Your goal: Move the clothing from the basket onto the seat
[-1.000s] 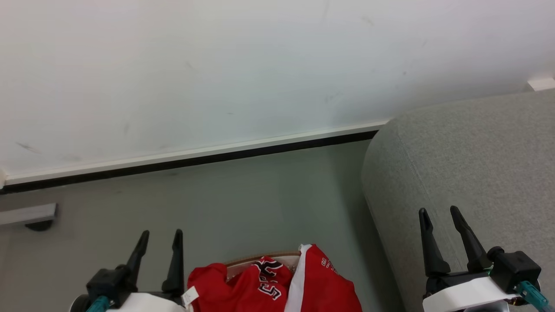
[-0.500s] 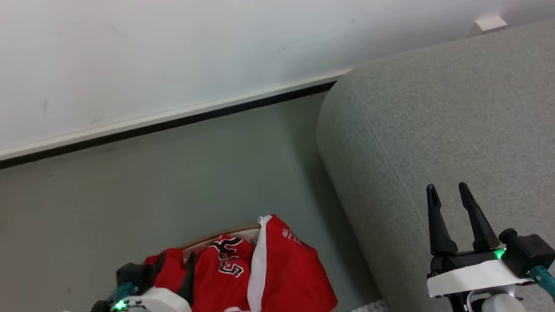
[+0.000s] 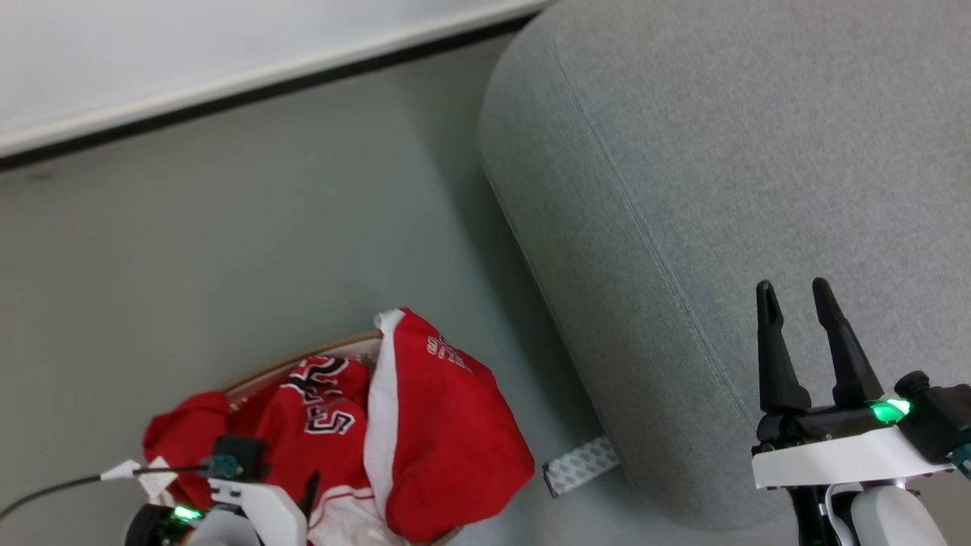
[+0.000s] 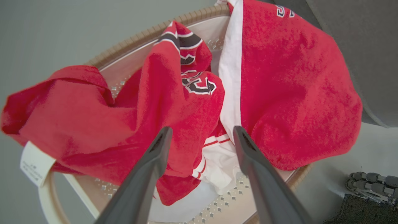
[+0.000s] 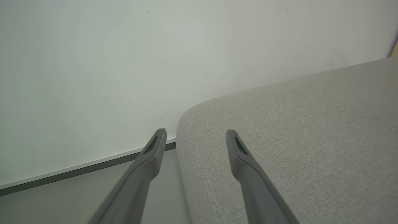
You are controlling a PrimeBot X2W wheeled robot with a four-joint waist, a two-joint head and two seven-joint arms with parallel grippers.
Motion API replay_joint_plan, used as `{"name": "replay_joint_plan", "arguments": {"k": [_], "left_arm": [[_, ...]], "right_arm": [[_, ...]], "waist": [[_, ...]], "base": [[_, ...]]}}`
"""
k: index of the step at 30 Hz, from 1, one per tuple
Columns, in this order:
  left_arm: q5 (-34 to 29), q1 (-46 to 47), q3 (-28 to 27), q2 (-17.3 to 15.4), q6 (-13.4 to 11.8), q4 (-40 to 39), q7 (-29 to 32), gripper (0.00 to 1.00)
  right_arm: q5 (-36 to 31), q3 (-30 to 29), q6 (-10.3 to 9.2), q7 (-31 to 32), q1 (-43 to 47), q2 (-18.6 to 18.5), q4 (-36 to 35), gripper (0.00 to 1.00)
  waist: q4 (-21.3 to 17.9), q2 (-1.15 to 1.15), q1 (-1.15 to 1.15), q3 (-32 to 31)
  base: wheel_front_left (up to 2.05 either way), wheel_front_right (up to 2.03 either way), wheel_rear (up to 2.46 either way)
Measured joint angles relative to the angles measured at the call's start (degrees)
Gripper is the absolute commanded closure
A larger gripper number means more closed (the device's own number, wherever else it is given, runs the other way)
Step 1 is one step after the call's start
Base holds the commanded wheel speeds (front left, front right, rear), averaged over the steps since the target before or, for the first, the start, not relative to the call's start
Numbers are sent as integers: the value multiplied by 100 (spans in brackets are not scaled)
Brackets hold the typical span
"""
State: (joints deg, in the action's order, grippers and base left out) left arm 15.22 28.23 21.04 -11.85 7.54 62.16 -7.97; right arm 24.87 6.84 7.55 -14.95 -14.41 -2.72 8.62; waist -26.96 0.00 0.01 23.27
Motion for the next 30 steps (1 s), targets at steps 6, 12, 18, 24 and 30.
{"name": "replay_joint_plan", "arguments": {"k": [6, 12, 18, 24, 30], "left_arm": [[20, 404, 508, -335, 0, 434, 192, 0], [-249, 836, 1032, -645, 0, 769, 350, 0], [-531, 1151, 1630, -625, 0, 868, 426, 0], [-669, 1408, 2159, -572, 0, 962, 645, 0], [-598, 1522, 2457, -613, 0, 1018, 755, 100]], "right_arm": [[215, 58, 0, 0, -90, 0, -140, 0], [361, 140, 1, 0, -120, 1, -194, 0], [420, 92, 1, 0, -120, 0, -261, 0], [523, 74, 1, 0, -117, 0, -335, 0], [542, 81, 1, 0, -122, 1, -364, 0]], "waist": [[-230, 0, 0, 550], [-401, 0, 0, 1055], [-446, 0, 0, 1424], [-416, 0, 0, 1705], [-384, 0, 0, 1853]], "base": [[0, 0, 0], [0, 0, 0], [0, 0, 0], [0, 0, 0], [2, 2, 2]]}}
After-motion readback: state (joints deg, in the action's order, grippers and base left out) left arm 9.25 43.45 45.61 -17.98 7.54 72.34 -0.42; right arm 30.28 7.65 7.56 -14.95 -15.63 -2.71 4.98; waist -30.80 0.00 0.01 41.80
